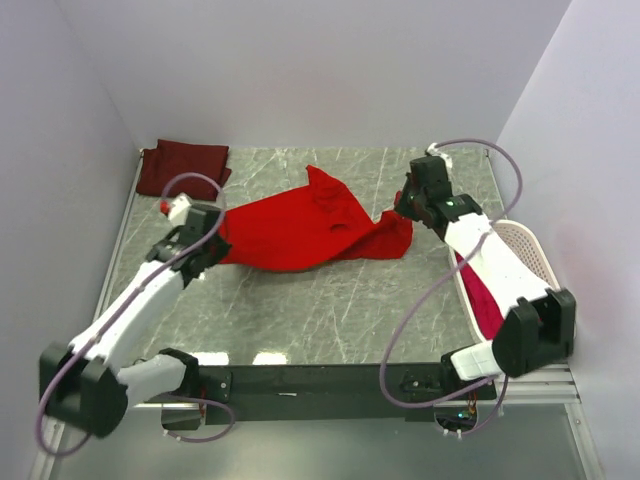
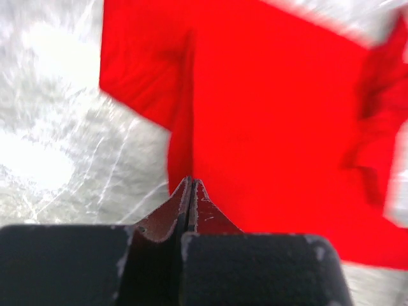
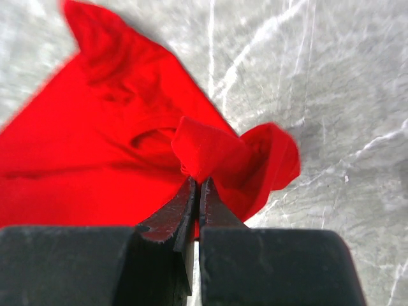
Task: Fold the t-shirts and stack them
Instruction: Fold the tshirt
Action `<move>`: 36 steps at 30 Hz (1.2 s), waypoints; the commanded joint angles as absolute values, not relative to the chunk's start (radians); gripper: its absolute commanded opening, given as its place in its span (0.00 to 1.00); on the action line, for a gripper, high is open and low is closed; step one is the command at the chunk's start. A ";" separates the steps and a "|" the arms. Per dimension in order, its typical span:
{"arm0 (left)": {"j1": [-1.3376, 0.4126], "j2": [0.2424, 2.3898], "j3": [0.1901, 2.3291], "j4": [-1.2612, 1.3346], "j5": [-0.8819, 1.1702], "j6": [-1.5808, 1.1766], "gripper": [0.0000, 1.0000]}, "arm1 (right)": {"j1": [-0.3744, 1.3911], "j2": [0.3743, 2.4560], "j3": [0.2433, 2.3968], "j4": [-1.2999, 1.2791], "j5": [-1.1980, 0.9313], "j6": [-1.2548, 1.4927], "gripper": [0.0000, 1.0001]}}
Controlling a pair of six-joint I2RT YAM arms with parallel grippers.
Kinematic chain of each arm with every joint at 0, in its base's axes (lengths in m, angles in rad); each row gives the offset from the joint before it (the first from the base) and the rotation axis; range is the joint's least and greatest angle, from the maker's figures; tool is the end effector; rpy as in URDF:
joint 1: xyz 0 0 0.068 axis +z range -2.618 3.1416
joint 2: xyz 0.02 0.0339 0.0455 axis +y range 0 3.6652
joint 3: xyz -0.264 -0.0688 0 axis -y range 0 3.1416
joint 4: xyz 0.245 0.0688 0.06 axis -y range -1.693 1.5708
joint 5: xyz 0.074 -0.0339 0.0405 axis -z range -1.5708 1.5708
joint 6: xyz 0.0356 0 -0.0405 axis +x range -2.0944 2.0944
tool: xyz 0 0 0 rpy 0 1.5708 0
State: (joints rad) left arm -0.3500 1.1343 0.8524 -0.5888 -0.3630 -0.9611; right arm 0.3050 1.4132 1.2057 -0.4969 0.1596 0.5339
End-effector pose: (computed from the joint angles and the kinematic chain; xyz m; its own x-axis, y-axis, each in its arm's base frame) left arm 0.2199 -0.0668 0.2602 -0.4980 -0.6341 -0.5916 -0.5285 0.7628 -0.3727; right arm 0.3011 0.0888 0.3118 -0.6238 0.3303 -0.7083 0.1586 0.9409 0.2992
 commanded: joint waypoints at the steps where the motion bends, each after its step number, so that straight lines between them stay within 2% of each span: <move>1: -0.327 1.027 0.940 -0.655 -0.336 -0.902 0.01 | 0.299 1.295 1.264 -0.511 0.163 0.537 0.00; 4: -0.327 0.961 0.989 -0.693 -0.330 -0.897 0.01 | 0.298 1.195 1.278 -0.511 0.144 0.537 0.00; 10: -0.327 0.839 1.237 -0.745 -0.391 -0.871 0.01 | 0.299 0.950 1.350 -0.473 0.163 0.508 0.00; 14: -0.327 0.825 1.417 -0.753 -0.408 -0.845 0.01 | 0.298 0.783 1.449 -0.414 0.167 0.474 0.00; 19: -0.327 0.836 1.598 -0.726 -0.420 -0.810 0.01 | 0.299 0.687 1.563 -0.351 0.153 0.440 0.00; 24: -0.327 0.880 1.655 -0.678 -0.413 -0.795 0.01 | 0.298 0.751 1.663 -0.365 0.115 0.419 0.00; 29: -0.327 0.960 1.588 -0.545 -0.348 -0.801 0.01 | 0.298 0.876 1.644 -0.316 0.091 0.391 0.00; 32: -0.322 1.043 1.533 -0.470 -0.278 -0.795 0.01 | 0.299 0.966 1.615 -0.275 0.074 0.396 0.00; 36: -0.301 1.133 1.425 -0.364 -0.054 -0.811 0.01 | 0.299 1.037 1.583 -0.278 0.080 0.405 0.00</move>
